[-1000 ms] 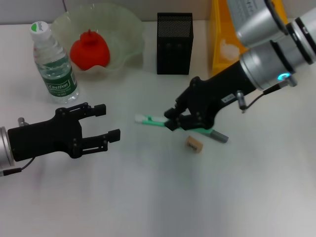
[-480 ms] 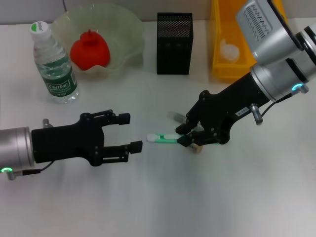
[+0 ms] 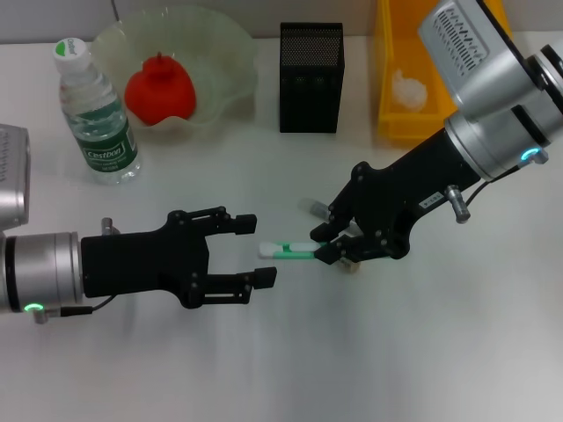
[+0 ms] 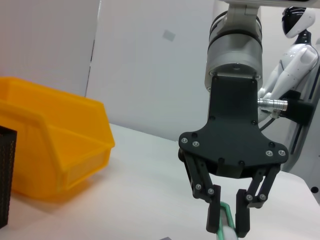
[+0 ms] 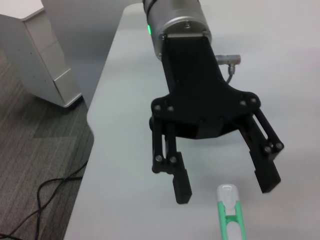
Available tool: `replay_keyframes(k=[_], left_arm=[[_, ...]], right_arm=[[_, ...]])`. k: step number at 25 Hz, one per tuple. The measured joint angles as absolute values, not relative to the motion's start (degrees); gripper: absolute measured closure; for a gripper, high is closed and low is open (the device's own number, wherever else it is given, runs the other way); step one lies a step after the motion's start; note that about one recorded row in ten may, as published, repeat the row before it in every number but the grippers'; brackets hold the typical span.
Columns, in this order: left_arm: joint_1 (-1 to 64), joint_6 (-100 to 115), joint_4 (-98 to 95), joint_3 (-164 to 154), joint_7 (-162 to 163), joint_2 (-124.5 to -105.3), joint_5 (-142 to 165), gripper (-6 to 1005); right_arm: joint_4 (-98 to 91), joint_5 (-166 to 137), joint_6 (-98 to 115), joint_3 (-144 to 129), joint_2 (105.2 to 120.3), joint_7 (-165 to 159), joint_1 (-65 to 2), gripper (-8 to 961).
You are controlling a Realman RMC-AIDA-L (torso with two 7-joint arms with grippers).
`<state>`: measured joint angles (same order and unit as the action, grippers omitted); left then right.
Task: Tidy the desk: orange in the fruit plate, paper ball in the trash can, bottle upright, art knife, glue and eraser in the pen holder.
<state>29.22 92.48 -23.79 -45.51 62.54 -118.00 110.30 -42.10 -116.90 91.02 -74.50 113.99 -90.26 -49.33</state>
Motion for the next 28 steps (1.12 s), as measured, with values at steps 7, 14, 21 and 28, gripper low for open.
replay_keyframes(k=[7,14,21,28], left_arm=[[29.8,92.8,-23.6,-45.5,61.7,-118.31,110.3,226],[30.3,93.0,-23.3,-45.5,61.7,-118.4,110.3,321],[30.8,93.4,-23.2,-45.5,61.3,-118.48,110.3,425],[30.8,93.3,-23.0,-46.0,60.2,-118.5,110.3,483]], right_arm=[[-43.7,-116.9,92.1,-74.3,113.97,-90.2,-49.1,784],[-43.7,-116.9,92.1,-74.3,113.96,-89.6,-49.1,784],[-43.7,-116.8,92.1,-74.3,114.01,-89.5,-49.4,784],[-43.6,-116.8,92.1,-74.3,114.0,-89.5,-49.5,784]])
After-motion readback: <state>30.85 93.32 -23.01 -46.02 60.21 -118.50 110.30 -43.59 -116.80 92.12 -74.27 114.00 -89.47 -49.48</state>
